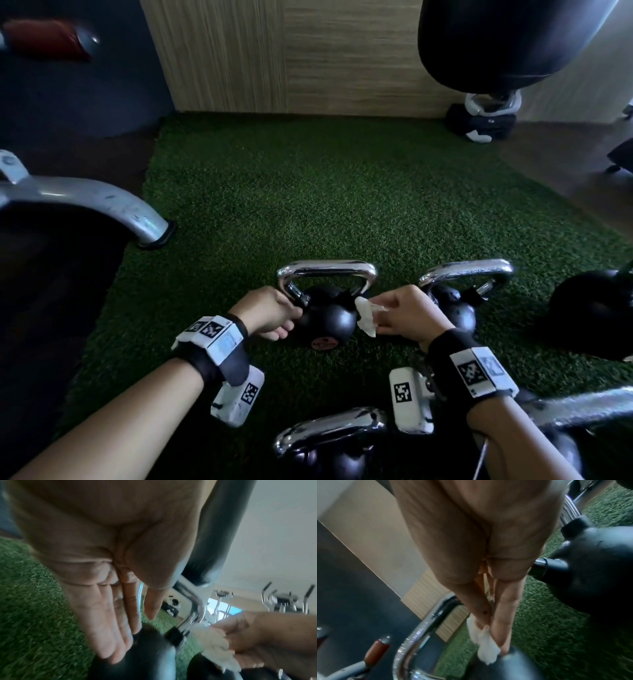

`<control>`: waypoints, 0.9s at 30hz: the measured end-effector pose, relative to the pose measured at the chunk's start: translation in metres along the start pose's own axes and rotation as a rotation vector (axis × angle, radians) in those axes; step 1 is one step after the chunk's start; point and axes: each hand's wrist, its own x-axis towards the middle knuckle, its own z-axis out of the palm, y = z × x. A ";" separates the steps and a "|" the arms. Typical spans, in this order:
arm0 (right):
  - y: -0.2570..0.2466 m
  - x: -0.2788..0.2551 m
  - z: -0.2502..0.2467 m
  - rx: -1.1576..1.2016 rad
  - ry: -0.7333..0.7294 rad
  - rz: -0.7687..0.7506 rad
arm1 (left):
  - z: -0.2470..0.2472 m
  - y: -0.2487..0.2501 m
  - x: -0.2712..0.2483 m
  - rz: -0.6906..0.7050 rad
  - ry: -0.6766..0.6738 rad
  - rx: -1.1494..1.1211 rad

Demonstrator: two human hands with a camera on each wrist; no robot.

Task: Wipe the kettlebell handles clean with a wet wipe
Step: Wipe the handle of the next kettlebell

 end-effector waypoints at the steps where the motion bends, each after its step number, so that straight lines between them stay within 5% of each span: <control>1: -0.007 -0.006 0.000 0.012 -0.034 -0.044 | -0.005 0.003 -0.006 0.041 -0.015 -0.109; 7: -0.054 -0.020 0.014 -0.105 -0.061 -0.370 | -0.020 0.029 -0.048 0.182 -0.186 -0.679; 11: -0.069 -0.023 0.028 -0.195 0.055 -0.460 | -0.012 0.029 -0.056 0.295 -0.300 -0.818; 15: -0.074 -0.024 0.032 -0.169 0.226 -0.510 | 0.003 0.029 -0.055 0.402 -0.250 -0.833; 19: -0.055 -0.010 0.018 -0.152 0.314 -0.413 | 0.009 0.032 -0.051 0.584 -0.006 -0.586; 23: -0.019 0.015 0.001 -0.224 0.498 -0.154 | -0.002 0.036 -0.050 0.768 0.490 -0.214; 25: -0.003 0.031 0.004 -0.257 0.396 0.009 | -0.004 0.041 -0.048 0.843 0.680 -0.052; 27: 0.013 0.050 0.009 -0.237 0.251 0.060 | -0.005 0.048 -0.044 0.915 0.723 0.118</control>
